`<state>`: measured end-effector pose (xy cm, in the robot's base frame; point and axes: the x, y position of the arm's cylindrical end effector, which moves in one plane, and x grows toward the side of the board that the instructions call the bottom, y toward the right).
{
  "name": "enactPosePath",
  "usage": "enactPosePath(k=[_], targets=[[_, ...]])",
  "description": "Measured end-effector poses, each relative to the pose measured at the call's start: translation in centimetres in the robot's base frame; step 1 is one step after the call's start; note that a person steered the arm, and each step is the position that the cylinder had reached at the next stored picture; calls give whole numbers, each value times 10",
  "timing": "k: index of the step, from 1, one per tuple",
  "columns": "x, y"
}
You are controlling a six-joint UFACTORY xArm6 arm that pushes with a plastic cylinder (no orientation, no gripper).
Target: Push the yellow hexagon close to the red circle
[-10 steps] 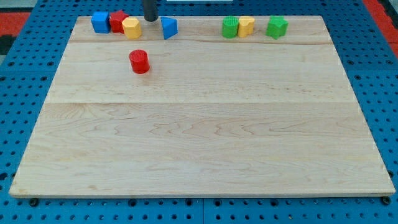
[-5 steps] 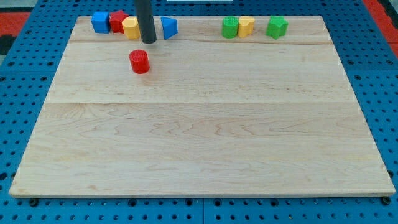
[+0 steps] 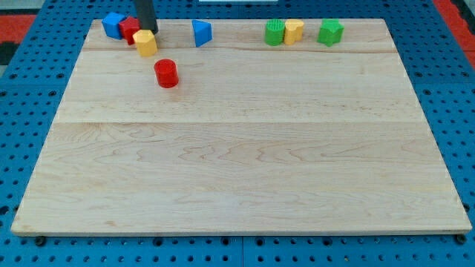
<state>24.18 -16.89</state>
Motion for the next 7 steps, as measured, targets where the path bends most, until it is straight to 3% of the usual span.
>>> enactPosePath(k=[2, 3, 5, 6, 7], targets=[[52, -2], [59, -38], [125, -37], [94, -38], [90, -13]])
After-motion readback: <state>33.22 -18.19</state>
